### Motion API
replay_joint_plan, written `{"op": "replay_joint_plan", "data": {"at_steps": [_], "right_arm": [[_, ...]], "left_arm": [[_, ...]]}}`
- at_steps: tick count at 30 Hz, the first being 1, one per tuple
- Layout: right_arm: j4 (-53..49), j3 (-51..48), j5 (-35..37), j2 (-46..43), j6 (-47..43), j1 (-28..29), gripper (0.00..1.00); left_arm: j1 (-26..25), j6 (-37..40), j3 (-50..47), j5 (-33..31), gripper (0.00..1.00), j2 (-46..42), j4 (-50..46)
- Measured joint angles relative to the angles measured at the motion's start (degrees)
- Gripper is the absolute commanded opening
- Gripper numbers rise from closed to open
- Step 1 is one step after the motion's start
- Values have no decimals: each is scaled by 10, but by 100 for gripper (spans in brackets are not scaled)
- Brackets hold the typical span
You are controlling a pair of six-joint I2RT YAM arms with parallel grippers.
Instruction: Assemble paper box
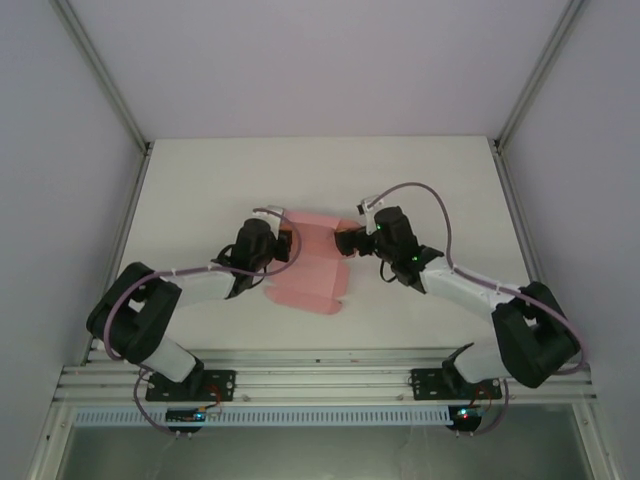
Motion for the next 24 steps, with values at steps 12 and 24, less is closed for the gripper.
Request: {"op": "replay_joint_plan", "data": {"at_steps": [12,24], "right_arm": [[-120,-73,38,-186,43,0,99],[-106,-66,45,-57,70,0,99]], "left_arm": [[0,-16,9,-25,0,-32,-45],[0,-20,16,-4,0,-35,-55]]}}
